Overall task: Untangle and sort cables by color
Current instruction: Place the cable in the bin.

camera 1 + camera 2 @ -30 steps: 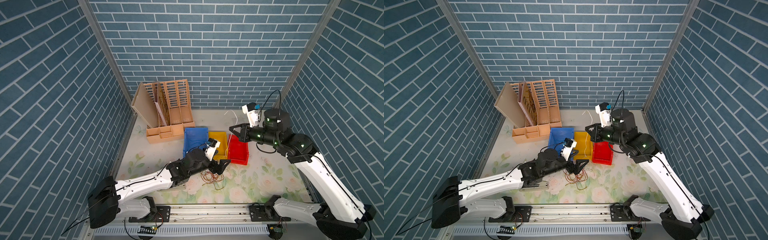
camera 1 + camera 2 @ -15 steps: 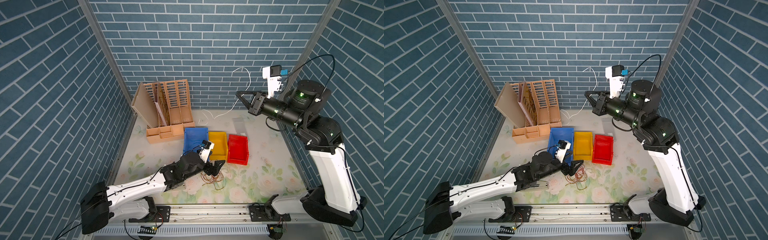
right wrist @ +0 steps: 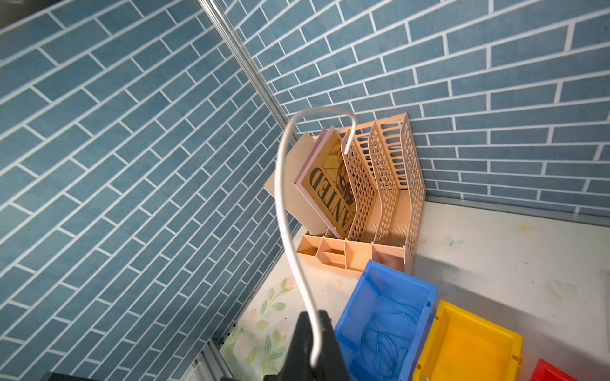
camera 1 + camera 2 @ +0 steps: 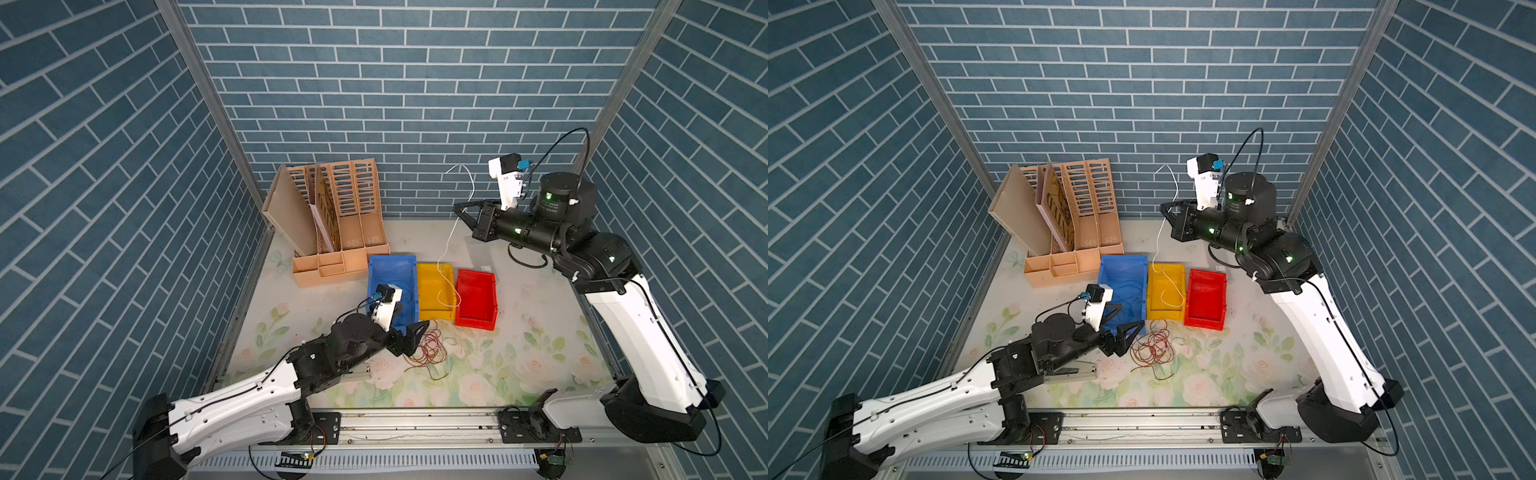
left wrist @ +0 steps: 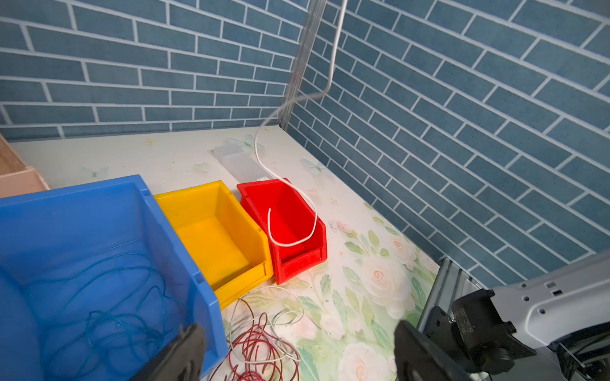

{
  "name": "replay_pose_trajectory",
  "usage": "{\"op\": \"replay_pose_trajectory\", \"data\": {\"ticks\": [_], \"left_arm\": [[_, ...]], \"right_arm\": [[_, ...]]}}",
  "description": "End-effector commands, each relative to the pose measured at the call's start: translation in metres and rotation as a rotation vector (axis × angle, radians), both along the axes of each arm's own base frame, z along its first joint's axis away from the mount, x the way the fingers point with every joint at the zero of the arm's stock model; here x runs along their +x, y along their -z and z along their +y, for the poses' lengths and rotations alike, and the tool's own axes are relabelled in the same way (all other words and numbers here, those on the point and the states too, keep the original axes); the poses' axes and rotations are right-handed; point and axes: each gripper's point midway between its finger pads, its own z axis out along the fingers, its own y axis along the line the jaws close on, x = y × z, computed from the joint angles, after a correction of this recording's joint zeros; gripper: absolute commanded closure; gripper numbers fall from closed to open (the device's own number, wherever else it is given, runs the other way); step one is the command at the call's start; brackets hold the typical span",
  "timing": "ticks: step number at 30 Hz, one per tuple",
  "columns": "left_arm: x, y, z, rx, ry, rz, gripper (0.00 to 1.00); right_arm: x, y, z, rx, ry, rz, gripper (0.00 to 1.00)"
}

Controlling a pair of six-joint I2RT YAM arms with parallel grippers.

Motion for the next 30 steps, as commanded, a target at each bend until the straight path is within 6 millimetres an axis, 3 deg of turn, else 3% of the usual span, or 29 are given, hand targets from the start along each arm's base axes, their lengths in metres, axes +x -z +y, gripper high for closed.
{"op": "replay_pose_trajectory", "data": {"ticks": [1,9,15,22,30], "left_arm": [[-0.001,0.008,0.019,0.025,-0.056,0.016,0.07],[-0.006,0.009,0.05,0.033,-0.124,0.021,0.07],[-0.009,0.006,0.068,0.009,-0.159,0.019,0.07],[-0.009,0.007,0.073,0.006,-0.179,0.018,0.07],[-0.007,0.011,0.065,0.006,-0.167,0.032,0.07]], "right_arm": [[-0.001,-0.007,-0.005,0.02,0.008,-0.07,1.0],[0.027,0.06,-0.006,-0.068,0.057,-0.022,1.0],[0.048,0.088,-0.008,-0.11,0.074,-0.001,1.0],[0.065,0.112,-0.018,-0.151,0.102,0.027,1.0],[0.075,0.183,-0.011,-0.176,0.073,0.118,1.0]]}}
